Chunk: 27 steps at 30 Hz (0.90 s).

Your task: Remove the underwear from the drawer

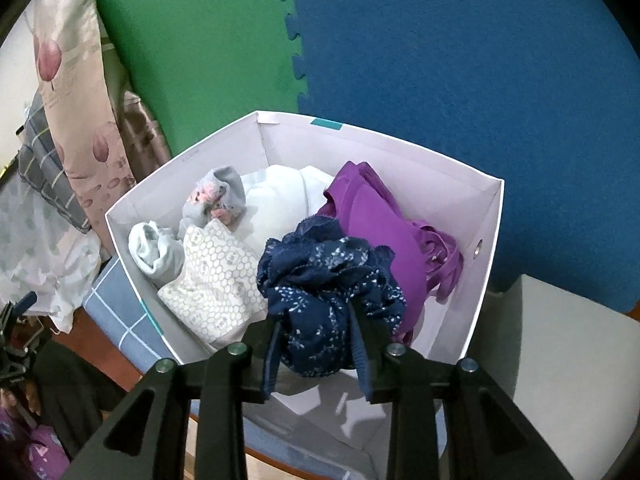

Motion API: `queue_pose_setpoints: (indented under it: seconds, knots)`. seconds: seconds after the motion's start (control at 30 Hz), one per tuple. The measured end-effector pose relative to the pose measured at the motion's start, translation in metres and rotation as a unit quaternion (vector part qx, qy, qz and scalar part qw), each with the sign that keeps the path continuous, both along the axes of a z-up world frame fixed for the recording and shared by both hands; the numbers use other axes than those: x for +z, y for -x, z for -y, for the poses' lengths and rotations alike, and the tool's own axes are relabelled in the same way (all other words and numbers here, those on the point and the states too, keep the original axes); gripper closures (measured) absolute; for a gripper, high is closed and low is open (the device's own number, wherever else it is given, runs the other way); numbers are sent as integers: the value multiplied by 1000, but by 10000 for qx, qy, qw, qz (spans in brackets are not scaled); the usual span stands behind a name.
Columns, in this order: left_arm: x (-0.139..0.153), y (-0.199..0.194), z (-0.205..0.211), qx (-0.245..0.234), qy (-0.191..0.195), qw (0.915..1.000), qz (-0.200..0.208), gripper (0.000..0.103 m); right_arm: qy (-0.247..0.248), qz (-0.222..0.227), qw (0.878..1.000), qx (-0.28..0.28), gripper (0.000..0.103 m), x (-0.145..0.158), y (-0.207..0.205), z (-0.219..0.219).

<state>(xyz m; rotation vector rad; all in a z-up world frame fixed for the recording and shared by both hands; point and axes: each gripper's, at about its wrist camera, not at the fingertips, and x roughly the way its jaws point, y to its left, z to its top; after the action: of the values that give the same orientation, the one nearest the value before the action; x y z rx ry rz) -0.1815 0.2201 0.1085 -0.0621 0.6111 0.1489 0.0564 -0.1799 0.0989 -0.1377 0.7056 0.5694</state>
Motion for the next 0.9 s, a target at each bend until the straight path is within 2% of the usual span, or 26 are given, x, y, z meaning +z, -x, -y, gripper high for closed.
queue_pose_setpoints:
  seconds: [0.2,0.43,0.57,0.73,0.9]
  knots:
    - [0,1,-1,-2,-8,10000,-11,1,-452,-14,9990,47,55,9,1,5]
    - [-1,0,1,1,-14,10000,-10,1,-1066,600,9918,368,50,33,31,17]
    - [-1,0,1,3,-18,10000,-12,1,-1407,759,9856,546,47,33,58,31]
    - [0,1,0,2,-31,10000,-22,1,-1551,649,9841,581,47,2,95,53]
    - [-2,6,-4,-12,-134,9999,-66,1,-1656,252,9855,273,47,-51,122,81]
